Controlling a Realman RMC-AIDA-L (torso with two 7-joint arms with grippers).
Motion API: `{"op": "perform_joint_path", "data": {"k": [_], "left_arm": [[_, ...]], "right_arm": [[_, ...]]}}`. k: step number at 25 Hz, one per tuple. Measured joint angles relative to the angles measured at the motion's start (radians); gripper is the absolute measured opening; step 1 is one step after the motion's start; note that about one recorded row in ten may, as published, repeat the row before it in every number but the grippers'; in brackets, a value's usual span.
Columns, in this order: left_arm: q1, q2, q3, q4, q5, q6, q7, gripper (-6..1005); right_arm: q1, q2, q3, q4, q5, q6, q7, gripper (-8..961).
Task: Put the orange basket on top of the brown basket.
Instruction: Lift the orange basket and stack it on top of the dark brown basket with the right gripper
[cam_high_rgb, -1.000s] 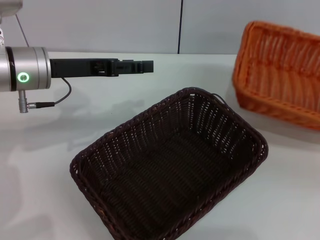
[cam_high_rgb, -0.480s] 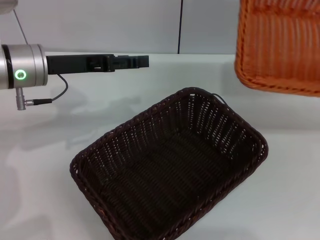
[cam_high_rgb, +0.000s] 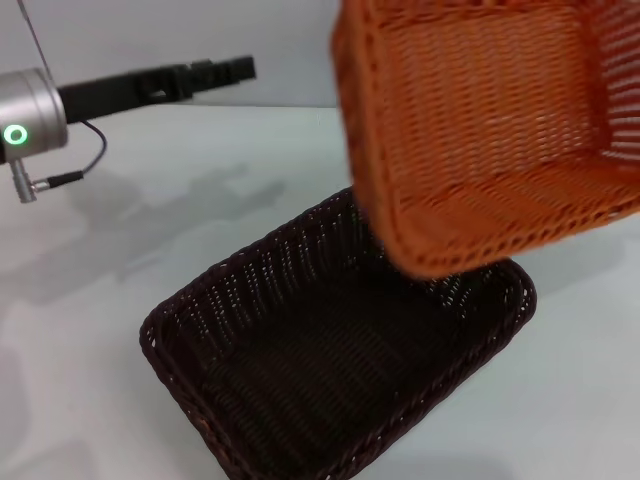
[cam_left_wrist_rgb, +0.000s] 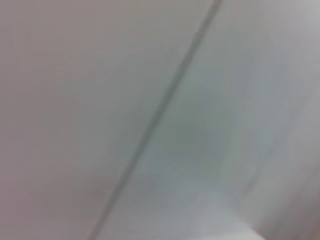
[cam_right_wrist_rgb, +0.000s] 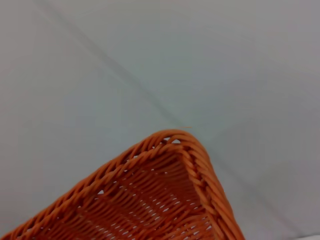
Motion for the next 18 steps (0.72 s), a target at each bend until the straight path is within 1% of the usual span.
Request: {"op": "perform_joint_path", "data": {"k": [3, 4, 5, 7, 8, 9, 10, 11, 12, 14, 18], "left_arm": [[0.011, -0.003, -0.011, 0.001, -0.03, 0.024, 0.023, 864], [0.027, -0.006, -0.027, 0.001, -0.072, 0.059, 0.054, 864], [0.027, -0.006, -0.027, 0.001, -0.072, 0.059, 0.054, 864], [0.037, -0.009, -0.034, 0.002, -0.095, 0.083, 0.07, 864], [0.043, -0.011, -0.035, 0.002, -0.105, 0.097, 0.075, 864], [0.05, -0.016, -0.036, 0.003, -0.118, 0.116, 0.084, 864], [0.05, -0.016, -0.036, 0.003, -0.118, 0.116, 0.084, 864], [0.051, -0.019, -0.037, 0.003, -0.12, 0.12, 0.088, 864], [0.052, -0.021, -0.038, 0.003, -0.12, 0.124, 0.09, 864], [0.055, -0.029, -0.043, 0.004, -0.122, 0.143, 0.096, 864], [0.056, -0.032, -0.047, 0.02, -0.136, 0.152, 0.099, 864]], "right_arm": [[0.015, 0.017, -0.026, 0.0, 0.0, -0.044, -0.029, 203], [0.022, 0.031, -0.06, 0.001, 0.0, -0.056, -0.044, 204], [0.022, 0.031, -0.06, 0.001, 0.0, -0.056, -0.044, 204], [0.024, 0.047, -0.095, 0.002, -0.001, -0.057, -0.064, 205], [0.025, 0.057, -0.114, 0.003, -0.001, -0.054, -0.081, 205], [0.026, 0.078, -0.156, 0.011, -0.005, -0.032, -0.118, 206], [0.026, 0.078, -0.156, 0.011, -0.005, -0.032, -0.118, 206], [0.026, 0.086, -0.175, 0.017, -0.009, -0.016, -0.132, 207], [0.029, 0.092, -0.204, 0.029, -0.015, 0.006, -0.141, 207], [0.041, 0.099, -0.265, 0.074, -0.036, 0.073, -0.151, 208], [0.055, 0.092, -0.278, 0.115, -0.062, 0.1, -0.151, 210]]}}
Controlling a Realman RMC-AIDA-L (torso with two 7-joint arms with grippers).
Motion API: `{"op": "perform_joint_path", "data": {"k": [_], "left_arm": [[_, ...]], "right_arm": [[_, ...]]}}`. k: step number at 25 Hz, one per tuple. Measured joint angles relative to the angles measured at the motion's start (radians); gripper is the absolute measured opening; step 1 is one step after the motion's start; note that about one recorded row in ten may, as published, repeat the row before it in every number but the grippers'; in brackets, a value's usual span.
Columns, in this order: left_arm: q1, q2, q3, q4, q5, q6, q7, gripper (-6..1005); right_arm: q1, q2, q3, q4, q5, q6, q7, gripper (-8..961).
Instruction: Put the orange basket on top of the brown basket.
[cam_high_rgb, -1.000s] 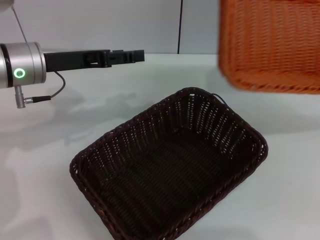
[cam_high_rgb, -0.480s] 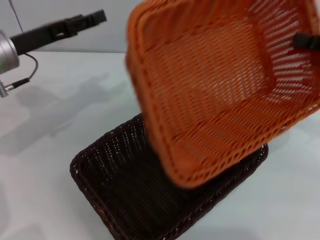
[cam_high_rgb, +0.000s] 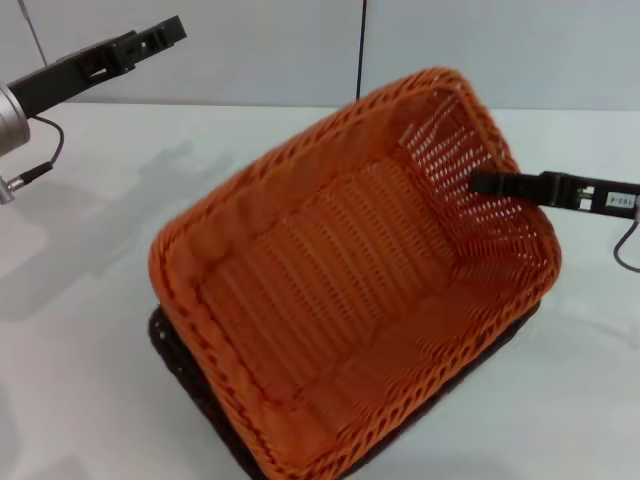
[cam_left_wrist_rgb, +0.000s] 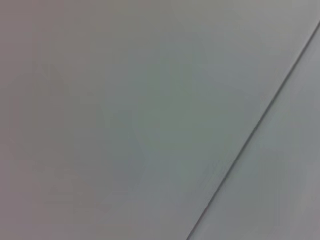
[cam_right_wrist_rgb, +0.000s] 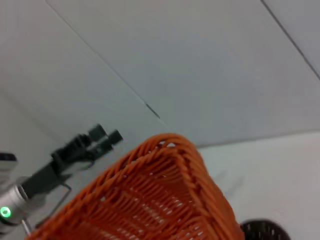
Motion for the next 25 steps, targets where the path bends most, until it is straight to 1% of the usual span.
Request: {"op": "perform_joint_path", "data": {"k": [1, 2, 4, 6, 7, 10, 12, 15, 19, 20, 21, 22, 23, 24, 25], "left_arm": [[0.0, 0.0, -0.006, 0.019, -0.023, 0.002, 0.001, 864], [0.0, 0.0, -0.006, 0.019, -0.023, 0.002, 0.001, 863], [0.001, 0.0, -0.011, 0.031, -0.039, 0.004, 0.003, 863], [0.003, 0.0, -0.011, 0.035, -0.046, 0.006, 0.005, 863], [0.003, 0.0, -0.011, 0.035, -0.046, 0.006, 0.005, 863], [0.003, -0.002, -0.011, 0.035, -0.048, 0.006, 0.005, 863], [0.003, -0.003, -0.011, 0.035, -0.055, 0.006, 0.006, 863], [0.002, -0.003, -0.01, 0.036, -0.064, 0.002, 0.016, 864], [0.005, -0.004, -0.005, 0.039, -0.106, -0.009, 0.045, 864], [0.007, -0.004, -0.005, 0.044, -0.125, -0.013, 0.06, 864], [0.01, -0.005, -0.006, 0.05, -0.141, -0.018, 0.074, 864], [0.013, -0.005, -0.008, 0.056, -0.159, -0.024, 0.088, 864], [0.021, -0.005, -0.011, 0.062, -0.186, -0.032, 0.11, 864], [0.021, -0.005, -0.011, 0.062, -0.186, -0.032, 0.11, 864], [0.026, -0.005, -0.011, 0.065, -0.201, -0.034, 0.121, 864]], "right_arm": [[0.004, -0.007, 0.0, 0.013, -0.016, 0.008, 0.001, 210], [0.004, -0.007, 0.0, 0.013, -0.016, 0.008, 0.001, 251], [0.003, -0.015, 0.003, 0.018, -0.02, 0.009, 0.001, 332], [-0.005, -0.028, 0.01, 0.019, -0.02, 0.009, 0.001, 414], [-0.005, -0.028, 0.01, 0.019, -0.02, 0.009, 0.001, 432], [-0.012, -0.04, 0.017, 0.015, -0.016, 0.009, 0.001, 485], [-0.018, -0.043, 0.043, 0.002, -0.014, 0.01, 0.001, 521], [-0.024, -0.041, 0.106, -0.035, -0.013, 0.006, -0.011, 574], [-0.026, -0.029, 0.196, -0.077, 0.007, 0.003, -0.07, 633], [-0.026, -0.028, 0.214, -0.079, 0.03, 0.004, -0.097, 640], [-0.033, -0.027, 0.233, -0.075, 0.109, 0.006, -0.173, 646], [-0.033, -0.027, 0.233, -0.075, 0.109, 0.006, -0.173, 653], [-0.046, -0.026, 0.24, -0.068, 0.201, 0.009, -0.259, 659], [-0.046, -0.026, 0.24, -0.068, 0.201, 0.009, -0.259, 657], [-0.054, -0.025, 0.244, -0.058, 0.261, 0.012, -0.321, 656]]}}
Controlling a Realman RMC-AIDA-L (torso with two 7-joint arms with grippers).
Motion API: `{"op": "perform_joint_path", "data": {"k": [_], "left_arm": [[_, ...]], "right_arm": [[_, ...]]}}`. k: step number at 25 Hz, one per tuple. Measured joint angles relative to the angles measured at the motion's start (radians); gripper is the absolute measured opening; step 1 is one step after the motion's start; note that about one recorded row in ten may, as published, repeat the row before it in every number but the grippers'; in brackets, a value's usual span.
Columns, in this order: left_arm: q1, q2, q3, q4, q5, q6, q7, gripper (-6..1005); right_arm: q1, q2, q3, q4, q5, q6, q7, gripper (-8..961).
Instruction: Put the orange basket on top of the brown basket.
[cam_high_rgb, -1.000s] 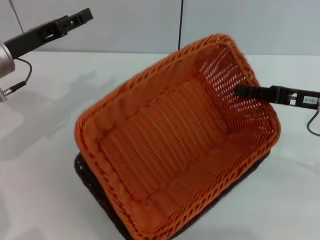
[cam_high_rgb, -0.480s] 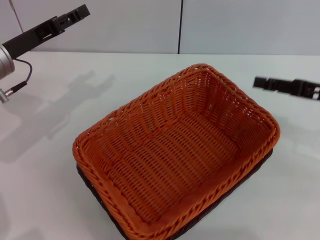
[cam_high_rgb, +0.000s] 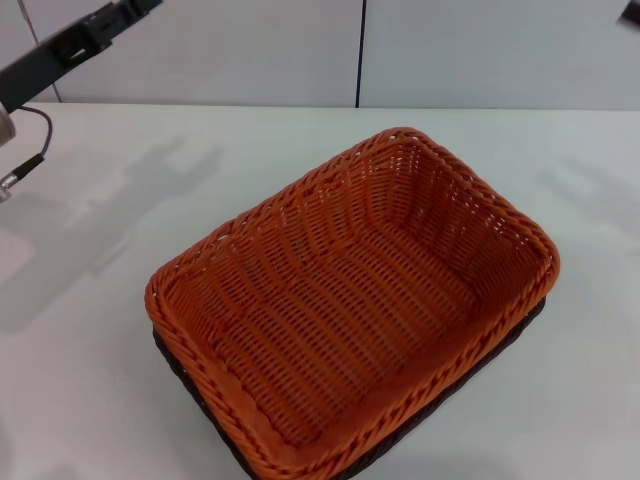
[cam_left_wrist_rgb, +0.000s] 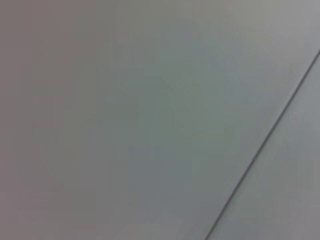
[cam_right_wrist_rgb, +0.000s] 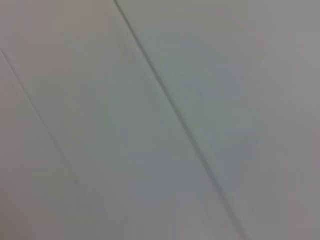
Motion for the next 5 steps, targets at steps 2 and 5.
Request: {"op": "perform_joint_path", "data": {"k": [2, 5], "left_arm": [[0.012, 0.0, 0.0, 0.01, -0.034, -0.003, 0.026, 864], [0.025, 0.0, 0.0, 0.026, -0.079, -0.004, 0.063, 863]], "right_arm": [[-0.011, 0.002, 0.011, 0.025, 0.09, 0.005, -0.099, 654], [-0.022, 0.008, 0.038, 0.098, 0.243, 0.028, -0.296, 654]]}}
